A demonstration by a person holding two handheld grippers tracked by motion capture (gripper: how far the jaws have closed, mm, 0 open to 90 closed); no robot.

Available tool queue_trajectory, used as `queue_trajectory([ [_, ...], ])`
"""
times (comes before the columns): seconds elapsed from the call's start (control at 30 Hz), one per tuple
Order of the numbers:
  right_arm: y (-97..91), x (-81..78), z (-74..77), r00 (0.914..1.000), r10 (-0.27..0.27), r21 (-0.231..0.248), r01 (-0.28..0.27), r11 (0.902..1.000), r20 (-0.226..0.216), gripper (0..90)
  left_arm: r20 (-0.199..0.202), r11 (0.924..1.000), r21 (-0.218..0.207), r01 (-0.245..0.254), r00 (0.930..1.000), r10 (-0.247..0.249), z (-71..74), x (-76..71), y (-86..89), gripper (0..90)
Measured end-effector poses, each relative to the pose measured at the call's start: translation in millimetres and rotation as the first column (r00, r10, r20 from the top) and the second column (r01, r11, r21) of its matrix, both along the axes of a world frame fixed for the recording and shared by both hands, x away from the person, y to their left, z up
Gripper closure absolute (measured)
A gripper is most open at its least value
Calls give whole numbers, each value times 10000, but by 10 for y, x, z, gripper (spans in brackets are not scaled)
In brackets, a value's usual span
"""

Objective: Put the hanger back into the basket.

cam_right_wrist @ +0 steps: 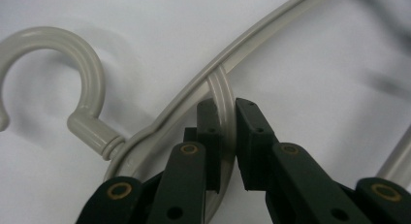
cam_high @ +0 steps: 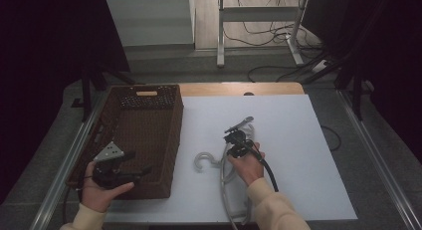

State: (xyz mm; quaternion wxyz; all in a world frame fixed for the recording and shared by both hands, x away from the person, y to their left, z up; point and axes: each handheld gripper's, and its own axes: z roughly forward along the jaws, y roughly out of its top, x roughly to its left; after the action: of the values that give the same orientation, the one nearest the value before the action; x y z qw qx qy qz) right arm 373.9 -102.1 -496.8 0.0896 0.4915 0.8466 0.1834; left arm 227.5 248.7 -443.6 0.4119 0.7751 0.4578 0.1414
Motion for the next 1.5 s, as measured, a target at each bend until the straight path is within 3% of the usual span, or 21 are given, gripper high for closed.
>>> queue_trajectory([
  [0.07, -8, -3, 13, 10000, 42, 84, -42, 10000, 25, 808, -5, 10000, 1, -2, 10000, 2, 1, 0, 1, 209],
  [0.23, -112, -23, 193, 9994, 254, 958, -276, 9950, 234, 810, 26, 10000, -5, 4, 10000, -4, 4, 0, 2, 209],
  [0.4, -195, -57, 370, 9979, 321, 1422, -398, 9890, 558, 810, 28, 10000, -35, 41, 10000, -40, 10, -2, -11, 210],
  [0.43, -254, -73, 474, 9970, 308, 1768, -430, 9833, 714, 810, 44, 10000, -59, 61, 10000, -61, 16, -6, -19, 210],
  [0.6, -437, -113, 725, 9923, 9, 2605, -334, 9649, 1239, 811, 59, 9999, -77, 91, 9999, -91, 22, -11, -36, 210],
  [0.7, -520, -133, 816, 9899, -73, 2779, -326, 9601, 1414, 811, 60, 9999, -98, 123, 9999, -122, 26, -12, -46, 211],
  [0.8, -566, -140, 858, 9895, -158, 2984, -281, 9540, 1436, 811, 77, 9999, -111, 105, 9999, -104, 35, -13, -46, 211],
  [0.83, -610, -141, 892, 9885, -293, 3207, -201, 9470, 1483, 811, 86, 9998, -177, 93, 9999, -92, 45, -18, -49, 211],
  [0.93, -673, -139, 914, 9870, -480, 3432, -76, 9392, 1532, 811, 101, 9992, -376, 167, 9998, -164, 65, -24, -73, 212],
  [1.1, -768, -131, 904, 9870, -759, 3971, 135, 9177, 1418, 812, 150, 9967, -630, 505, 9987, -496, 117, -39, -172, 211],
  [1.13, -781, -132, 910, 9866, -824, 4040, 188, 9146, 1408, 812, 169, 9941, -826, 706, 9974, -694, 149, -44, -239, 211],
  [1.27, -821, -132, 937, 9837, -954, 4328, 204, 9012, 1522, 813, 244, 9886, -895, 1207, 9926, -1190, 206, -18, -410, 211],
  [1.33, -824, -133, 942, 9831, -963, 4355, 192, 9000, 1557, 813, 248, 9867, -948, 1319, 9912, -1301, 220, -5, -458, 211],
  [1.5, -822, -136, 959, 9828, -775, 4499, -62, 8931, 1675, 815, 248, 9749, -955, 2010, 9796, -1996, 260, 64, -733, 210],
])
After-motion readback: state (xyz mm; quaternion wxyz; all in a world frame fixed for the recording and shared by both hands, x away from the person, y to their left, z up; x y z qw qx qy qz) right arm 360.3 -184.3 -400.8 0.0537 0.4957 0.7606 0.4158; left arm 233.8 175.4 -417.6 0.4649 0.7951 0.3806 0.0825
